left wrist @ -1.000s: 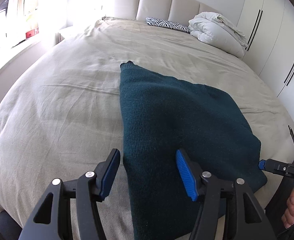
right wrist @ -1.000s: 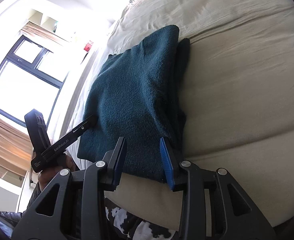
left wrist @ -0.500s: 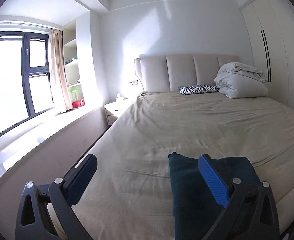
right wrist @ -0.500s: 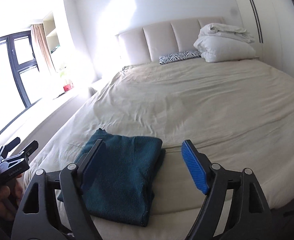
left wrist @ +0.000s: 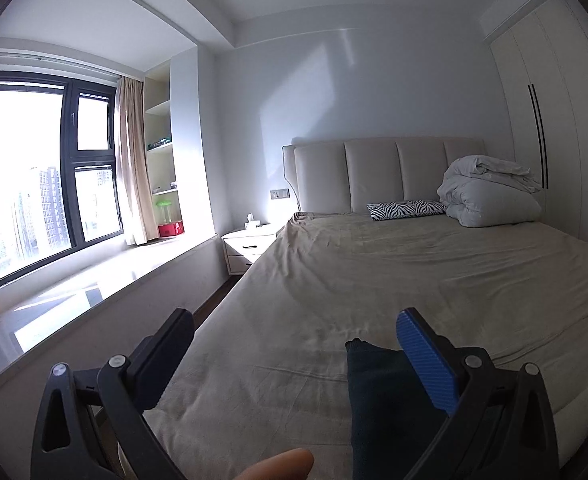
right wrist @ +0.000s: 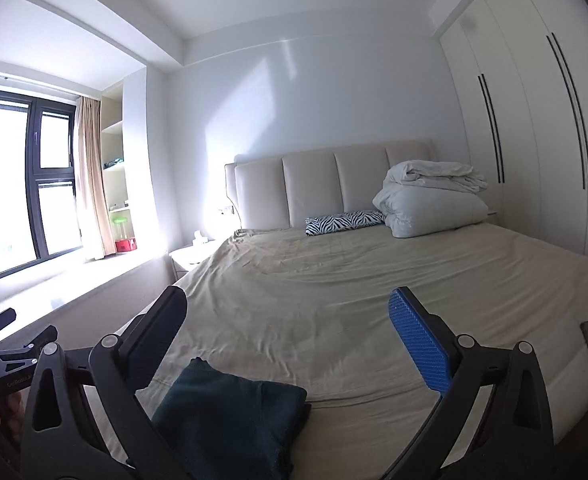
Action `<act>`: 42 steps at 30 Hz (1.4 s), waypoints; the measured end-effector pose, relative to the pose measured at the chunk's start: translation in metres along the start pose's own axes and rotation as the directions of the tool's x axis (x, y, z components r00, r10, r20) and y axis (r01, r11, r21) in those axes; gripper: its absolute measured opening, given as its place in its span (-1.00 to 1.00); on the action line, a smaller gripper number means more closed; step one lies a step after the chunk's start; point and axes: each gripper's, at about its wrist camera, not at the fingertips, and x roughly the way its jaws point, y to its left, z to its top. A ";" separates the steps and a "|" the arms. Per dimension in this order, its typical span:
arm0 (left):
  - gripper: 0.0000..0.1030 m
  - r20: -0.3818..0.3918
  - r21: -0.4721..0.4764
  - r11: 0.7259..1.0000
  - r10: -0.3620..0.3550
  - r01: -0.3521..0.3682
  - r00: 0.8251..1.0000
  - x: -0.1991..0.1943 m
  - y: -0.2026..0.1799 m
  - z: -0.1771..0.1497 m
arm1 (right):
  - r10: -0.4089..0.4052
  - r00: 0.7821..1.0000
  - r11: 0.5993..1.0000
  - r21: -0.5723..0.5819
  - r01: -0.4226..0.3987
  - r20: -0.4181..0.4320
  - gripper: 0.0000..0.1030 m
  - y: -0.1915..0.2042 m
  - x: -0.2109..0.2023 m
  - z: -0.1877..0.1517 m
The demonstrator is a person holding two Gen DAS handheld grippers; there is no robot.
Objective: Fold small clothes
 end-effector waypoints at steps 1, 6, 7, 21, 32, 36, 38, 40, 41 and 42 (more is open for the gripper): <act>1.00 -0.015 0.003 1.000 0.003 -0.003 1.000 0.003 -0.001 -0.002 | 0.001 1.000 1.000 -0.010 -0.001 -0.020 1.00 0.004 0.001 0.000; 1.00 -0.186 0.035 0.999 0.028 -0.022 0.982 0.028 -0.014 -0.022 | 0.015 0.993 1.000 -0.001 -0.015 -0.117 1.00 0.016 0.008 -0.014; 1.00 -0.217 0.039 0.999 0.023 -0.015 0.976 0.034 -0.018 -0.028 | 0.012 0.990 1.000 0.006 -0.012 -0.139 1.00 0.016 0.009 -0.019; 1.00 -0.506 -0.014 0.997 -0.075 0.079 0.859 0.083 -0.033 -0.099 | -0.144 0.782 0.984 -0.006 0.177 -0.607 1.00 0.013 0.093 -0.146; 1.00 -0.570 -0.033 0.992 -0.116 0.118 0.813 0.093 -0.035 -0.115 | -0.173 0.703 0.981 -0.054 0.189 -0.690 1.00 0.018 0.115 -0.197; 1.00 -0.575 -0.036 0.992 -0.122 0.124 0.809 0.095 -0.035 -0.116 | -0.170 0.703 0.982 -0.059 0.179 -0.691 1.00 0.021 0.114 -0.193; 1.00 -0.578 -0.037 0.991 -0.123 0.125 0.807 0.095 -0.035 -0.117 | -0.167 0.700 0.982 -0.058 0.177 -0.694 1.00 0.022 0.113 -0.191; 1.00 -0.579 -0.037 0.991 -0.124 0.126 0.806 0.095 -0.035 -0.117 | -0.166 0.700 0.983 -0.058 0.175 -0.695 1.00 0.022 0.114 -0.189; 1.00 -0.579 -0.037 0.991 -0.125 0.127 0.806 0.096 -0.035 -0.118 | -0.165 0.700 0.983 -0.058 0.173 -0.695 1.00 0.023 0.114 -0.189; 1.00 -0.579 -0.038 0.991 -0.126 0.128 0.805 0.095 -0.035 -0.118 | -0.164 0.700 0.983 -0.059 0.172 -0.695 1.00 0.023 0.115 -0.189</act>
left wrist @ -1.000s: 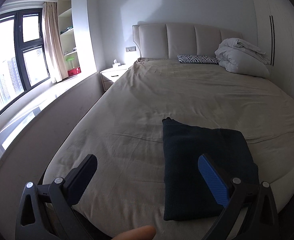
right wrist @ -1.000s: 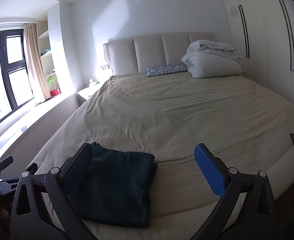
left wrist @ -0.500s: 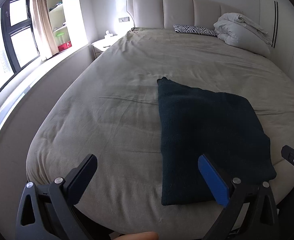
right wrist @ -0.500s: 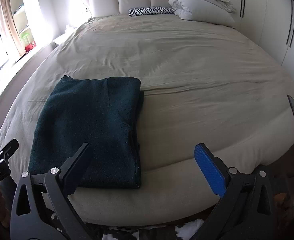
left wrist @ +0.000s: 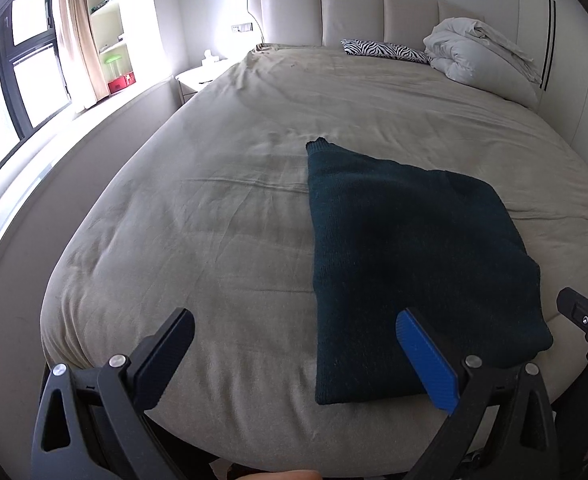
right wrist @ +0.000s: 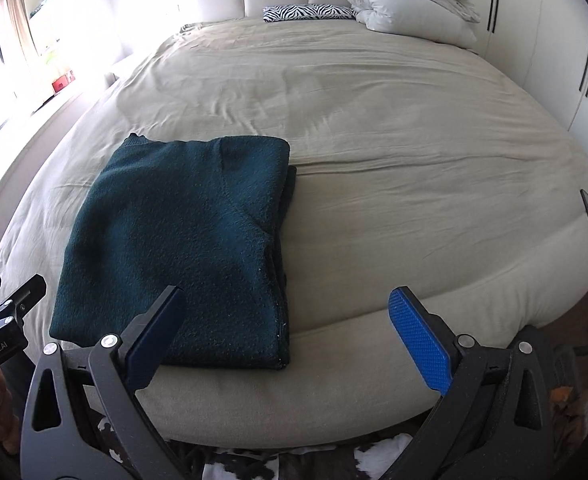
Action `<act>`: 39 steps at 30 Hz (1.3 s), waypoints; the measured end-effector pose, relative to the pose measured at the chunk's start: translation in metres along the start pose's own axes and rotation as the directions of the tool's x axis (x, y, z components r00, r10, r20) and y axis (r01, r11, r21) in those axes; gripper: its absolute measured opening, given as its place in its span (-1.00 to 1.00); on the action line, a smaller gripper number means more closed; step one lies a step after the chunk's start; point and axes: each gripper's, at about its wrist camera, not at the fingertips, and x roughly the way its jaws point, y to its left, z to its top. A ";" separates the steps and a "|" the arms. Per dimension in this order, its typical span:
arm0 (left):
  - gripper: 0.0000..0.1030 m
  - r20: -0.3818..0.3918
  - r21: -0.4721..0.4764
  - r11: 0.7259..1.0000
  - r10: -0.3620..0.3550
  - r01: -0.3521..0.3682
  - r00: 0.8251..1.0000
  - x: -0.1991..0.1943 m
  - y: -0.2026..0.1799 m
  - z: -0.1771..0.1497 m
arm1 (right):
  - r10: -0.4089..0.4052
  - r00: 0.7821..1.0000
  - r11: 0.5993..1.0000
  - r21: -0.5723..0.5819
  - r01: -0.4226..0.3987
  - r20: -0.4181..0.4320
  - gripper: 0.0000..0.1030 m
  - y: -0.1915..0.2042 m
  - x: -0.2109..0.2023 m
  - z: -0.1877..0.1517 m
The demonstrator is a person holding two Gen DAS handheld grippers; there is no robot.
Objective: Fold small clothes
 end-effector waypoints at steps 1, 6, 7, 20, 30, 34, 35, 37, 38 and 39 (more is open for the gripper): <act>1.00 0.000 0.000 1.000 -0.001 0.001 1.000 0.000 0.000 0.000 | 0.000 1.000 1.000 -0.001 0.000 -0.001 1.00 0.001 0.000 0.000; 1.00 -0.007 -0.003 1.000 -0.012 0.012 1.000 0.002 0.001 0.000 | 0.003 1.000 1.000 0.000 -0.003 -0.003 1.00 0.004 0.001 0.000; 1.00 -0.010 -0.003 1.000 -0.014 0.014 1.000 0.003 0.001 0.000 | 0.003 1.000 1.000 0.000 -0.003 -0.004 1.00 0.004 0.001 0.000; 1.00 -0.011 -0.001 1.000 -0.014 0.014 1.000 0.004 0.001 -0.001 | 0.008 1.000 1.000 0.000 -0.008 -0.012 1.00 0.011 0.002 -0.004; 1.00 -0.015 -0.002 1.000 -0.014 0.014 1.000 0.005 0.001 -0.001 | 0.013 1.000 1.000 -0.002 -0.013 -0.019 1.00 0.011 0.003 -0.005; 1.00 -0.017 -0.001 1.000 -0.014 0.014 1.000 0.006 0.001 -0.002 | 0.013 1.000 1.000 -0.002 -0.013 -0.020 1.00 0.011 0.003 -0.006; 1.00 -0.017 -0.001 1.000 -0.014 0.014 1.000 0.006 0.001 -0.002 | 0.013 1.000 1.000 -0.002 -0.013 -0.021 1.00 0.011 0.003 -0.006; 1.00 -0.017 -0.001 1.000 -0.015 0.015 1.000 0.006 0.001 -0.002 | 0.014 1.000 1.000 -0.001 -0.014 -0.022 1.00 0.011 0.003 -0.006; 1.00 -0.017 -0.001 1.000 -0.014 0.014 1.000 0.006 0.001 -0.002 | 0.014 1.000 1.000 -0.001 -0.014 -0.022 1.00 0.011 0.003 -0.006; 1.00 -0.017 -0.001 1.000 -0.014 0.014 1.000 0.006 0.001 -0.002 | 0.014 1.000 1.000 0.000 -0.014 -0.023 1.00 0.011 0.003 -0.006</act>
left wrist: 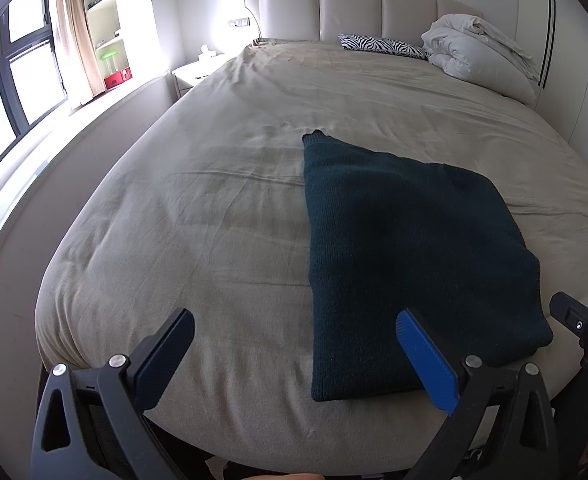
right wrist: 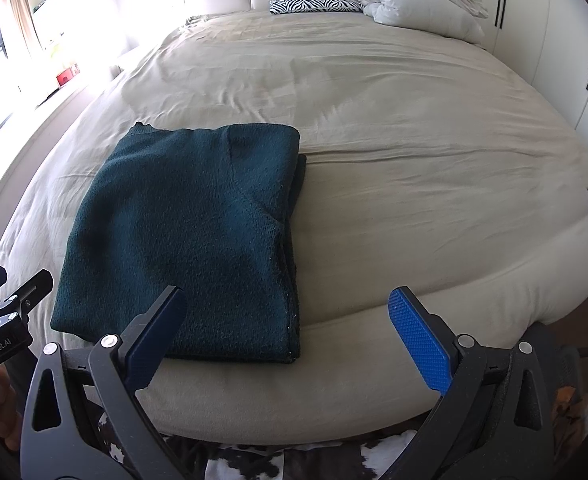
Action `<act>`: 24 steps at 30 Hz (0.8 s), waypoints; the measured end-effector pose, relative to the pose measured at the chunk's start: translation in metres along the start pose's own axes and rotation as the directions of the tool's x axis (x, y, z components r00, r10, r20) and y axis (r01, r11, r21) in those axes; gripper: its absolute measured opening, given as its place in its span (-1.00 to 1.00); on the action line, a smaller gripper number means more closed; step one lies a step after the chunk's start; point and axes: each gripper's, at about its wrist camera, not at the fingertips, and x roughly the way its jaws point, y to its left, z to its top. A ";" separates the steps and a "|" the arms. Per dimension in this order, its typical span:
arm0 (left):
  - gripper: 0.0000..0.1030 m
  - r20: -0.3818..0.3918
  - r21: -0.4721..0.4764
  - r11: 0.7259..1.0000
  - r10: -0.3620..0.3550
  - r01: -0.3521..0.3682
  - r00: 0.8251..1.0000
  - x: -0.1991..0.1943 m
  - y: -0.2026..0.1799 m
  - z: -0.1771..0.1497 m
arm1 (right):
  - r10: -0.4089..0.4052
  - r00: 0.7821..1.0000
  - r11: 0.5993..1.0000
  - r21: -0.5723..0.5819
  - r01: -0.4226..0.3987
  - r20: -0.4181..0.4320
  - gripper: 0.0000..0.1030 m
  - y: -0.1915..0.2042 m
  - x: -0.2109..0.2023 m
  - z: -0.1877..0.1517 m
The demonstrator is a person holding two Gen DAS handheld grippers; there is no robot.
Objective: Fold small clothes
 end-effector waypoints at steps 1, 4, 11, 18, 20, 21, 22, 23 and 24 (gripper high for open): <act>1.00 0.000 0.000 1.000 -0.001 0.001 1.000 0.000 0.000 0.000 | 0.001 1.000 1.000 0.000 -0.001 0.000 1.00 0.000 0.000 0.000; 1.00 0.000 0.001 1.000 -0.001 0.001 1.000 0.000 0.000 0.000 | 0.001 1.000 1.000 0.000 -0.001 0.000 1.00 0.000 0.000 0.000; 1.00 -0.002 0.002 1.000 -0.001 0.001 1.000 0.001 0.000 0.000 | 0.001 1.000 1.000 0.000 -0.001 -0.001 1.00 0.000 0.001 0.000; 1.00 -0.004 0.002 1.000 -0.001 0.001 1.000 0.001 0.000 -0.001 | 0.001 1.000 1.000 -0.001 -0.001 -0.002 1.00 0.000 0.001 0.000; 1.00 -0.004 0.002 1.000 -0.002 0.002 1.000 0.001 0.000 -0.001 | 0.001 1.000 1.000 -0.001 -0.001 -0.002 1.00 0.000 0.001 -0.001; 1.00 -0.005 0.002 1.000 -0.002 0.002 1.000 0.002 0.001 -0.001 | 0.002 1.000 1.000 -0.001 -0.002 -0.002 1.00 0.001 0.001 -0.001; 1.00 -0.005 0.002 1.000 -0.003 0.003 1.000 0.003 0.001 -0.002 | 0.001 1.000 1.000 -0.001 -0.001 -0.002 1.00 0.000 0.001 -0.001; 1.00 -0.005 0.003 1.000 -0.003 0.003 1.000 0.003 0.001 -0.001 | 0.001 1.000 1.000 -0.001 -0.001 -0.002 1.00 0.000 0.001 -0.001; 1.00 -0.006 0.003 1.000 -0.003 0.003 1.000 0.003 0.002 -0.002 | 0.001 1.000 1.000 -0.001 -0.001 -0.002 1.00 0.000 0.001 -0.001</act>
